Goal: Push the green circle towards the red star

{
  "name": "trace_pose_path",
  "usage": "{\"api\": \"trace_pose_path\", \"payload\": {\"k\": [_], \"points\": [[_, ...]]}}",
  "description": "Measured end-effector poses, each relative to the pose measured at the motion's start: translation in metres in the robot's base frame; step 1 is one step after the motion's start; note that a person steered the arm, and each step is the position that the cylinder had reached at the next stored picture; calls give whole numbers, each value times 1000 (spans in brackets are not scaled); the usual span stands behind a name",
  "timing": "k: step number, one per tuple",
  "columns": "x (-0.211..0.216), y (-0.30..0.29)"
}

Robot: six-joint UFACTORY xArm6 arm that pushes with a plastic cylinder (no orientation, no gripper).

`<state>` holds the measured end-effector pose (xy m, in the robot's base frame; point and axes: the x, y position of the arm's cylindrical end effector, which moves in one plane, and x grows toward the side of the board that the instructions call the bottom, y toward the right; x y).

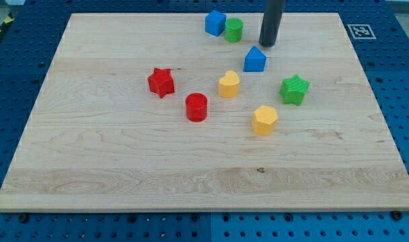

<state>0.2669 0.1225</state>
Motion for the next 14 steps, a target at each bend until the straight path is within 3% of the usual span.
{"api": "trace_pose_path", "payload": {"k": [1,4,7,12,14], "points": [[-35,-4],[-43,-83],[-73,-77],[-10,-48],[-8,-53]]}}
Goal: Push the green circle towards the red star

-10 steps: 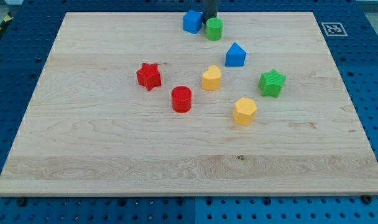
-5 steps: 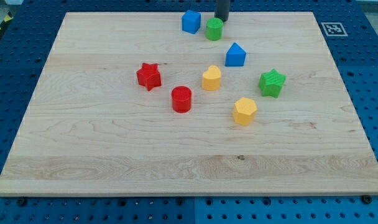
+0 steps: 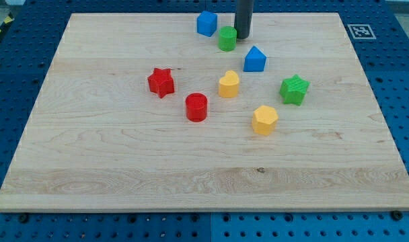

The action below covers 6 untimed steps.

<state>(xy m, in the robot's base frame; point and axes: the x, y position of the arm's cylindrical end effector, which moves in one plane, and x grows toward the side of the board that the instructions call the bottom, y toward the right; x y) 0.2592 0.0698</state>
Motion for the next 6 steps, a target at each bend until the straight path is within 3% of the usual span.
{"api": "trace_pose_path", "payload": {"k": [4,6], "points": [[1,-35],[40,-36]]}}
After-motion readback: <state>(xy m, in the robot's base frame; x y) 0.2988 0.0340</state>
